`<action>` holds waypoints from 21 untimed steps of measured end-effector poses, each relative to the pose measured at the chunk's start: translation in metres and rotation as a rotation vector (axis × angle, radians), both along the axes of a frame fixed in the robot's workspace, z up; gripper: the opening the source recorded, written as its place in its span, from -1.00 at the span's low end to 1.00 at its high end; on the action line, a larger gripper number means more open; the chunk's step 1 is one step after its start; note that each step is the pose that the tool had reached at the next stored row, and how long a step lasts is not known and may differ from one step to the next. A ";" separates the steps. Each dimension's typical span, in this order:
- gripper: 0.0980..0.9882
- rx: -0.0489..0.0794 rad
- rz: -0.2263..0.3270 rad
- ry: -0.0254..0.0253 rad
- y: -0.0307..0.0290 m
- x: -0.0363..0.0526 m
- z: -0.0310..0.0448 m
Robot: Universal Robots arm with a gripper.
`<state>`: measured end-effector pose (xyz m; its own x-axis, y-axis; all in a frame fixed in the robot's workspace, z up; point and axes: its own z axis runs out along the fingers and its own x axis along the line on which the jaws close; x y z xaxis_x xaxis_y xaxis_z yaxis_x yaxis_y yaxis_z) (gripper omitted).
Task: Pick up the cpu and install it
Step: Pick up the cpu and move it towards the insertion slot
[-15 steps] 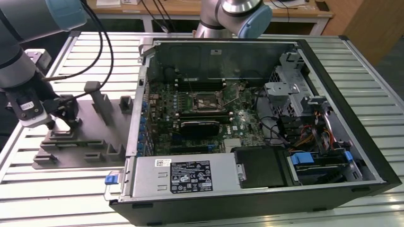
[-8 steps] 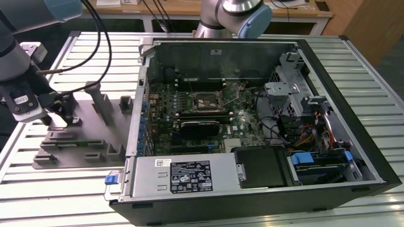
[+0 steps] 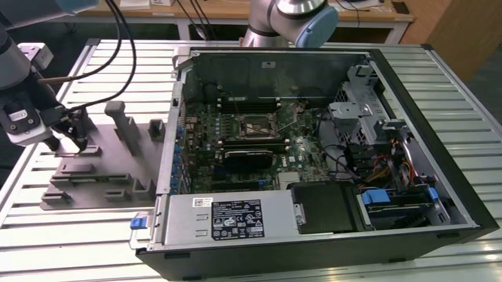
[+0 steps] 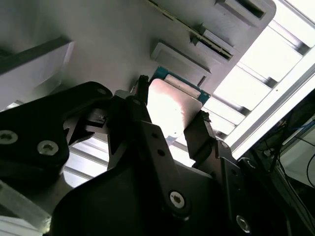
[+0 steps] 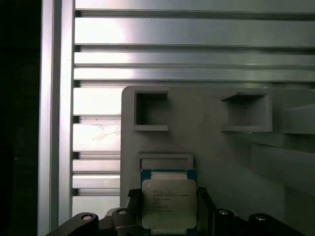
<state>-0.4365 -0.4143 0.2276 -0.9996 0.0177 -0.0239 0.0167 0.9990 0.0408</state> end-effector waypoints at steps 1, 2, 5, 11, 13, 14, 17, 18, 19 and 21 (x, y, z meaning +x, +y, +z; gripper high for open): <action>0.00 0.000 0.000 -0.0003 0.0000 0.0000 0.0021; 0.00 0.000 0.000 -0.0004 0.0000 0.0000 0.0042; 0.00 0.000 0.000 -0.0009 0.0000 0.0000 0.0114; 0.00 0.000 0.000 -0.0024 0.0000 0.0000 0.0267; 0.00 0.000 0.000 -0.0027 0.0000 0.0000 0.0327; 0.00 0.000 0.000 -0.0028 0.0000 0.0000 0.0357; 0.00 0.000 0.000 -0.0033 0.0000 0.0000 0.0446; 0.00 0.000 0.000 -0.0035 0.0000 0.0000 0.0474; 0.00 0.000 0.000 -0.0038 0.0000 0.0000 0.0506; 0.00 0.000 0.000 -0.0043 0.0000 0.0000 0.0560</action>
<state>-0.4365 -0.4142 0.2837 -0.9994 0.0177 -0.0282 0.0166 0.9990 0.0409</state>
